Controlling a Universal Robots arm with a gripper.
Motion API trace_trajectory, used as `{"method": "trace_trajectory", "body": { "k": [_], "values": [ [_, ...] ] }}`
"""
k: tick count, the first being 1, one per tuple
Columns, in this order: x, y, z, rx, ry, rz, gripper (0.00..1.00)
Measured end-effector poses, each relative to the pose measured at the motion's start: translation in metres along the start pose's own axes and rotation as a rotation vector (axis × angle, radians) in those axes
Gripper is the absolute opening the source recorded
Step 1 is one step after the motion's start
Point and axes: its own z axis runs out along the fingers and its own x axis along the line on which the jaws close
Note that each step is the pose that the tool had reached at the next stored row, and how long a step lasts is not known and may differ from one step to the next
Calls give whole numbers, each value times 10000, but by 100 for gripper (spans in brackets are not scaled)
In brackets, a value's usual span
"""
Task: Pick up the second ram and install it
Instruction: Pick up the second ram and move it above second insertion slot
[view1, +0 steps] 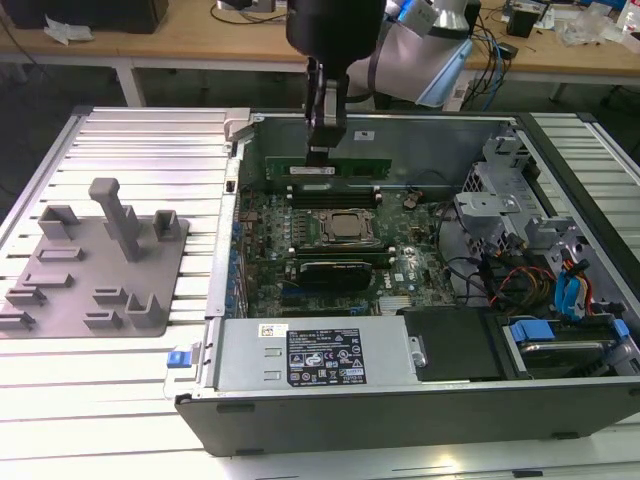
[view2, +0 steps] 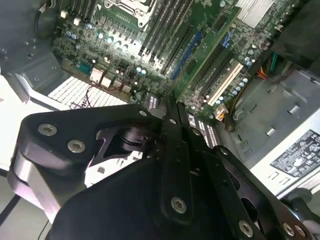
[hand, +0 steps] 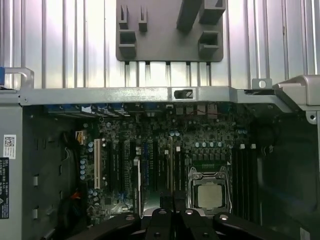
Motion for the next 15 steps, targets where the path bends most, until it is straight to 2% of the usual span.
{"method": "trace_trajectory", "body": {
  "k": [9, 12, 15],
  "values": [
    [-40, -132, 134, -20, 18, 3, 9],
    [-40, -137, 140, -19, 18, 3, 9],
    [-40, -139, 179, -19, 17, 4, 9]
  ]
}}
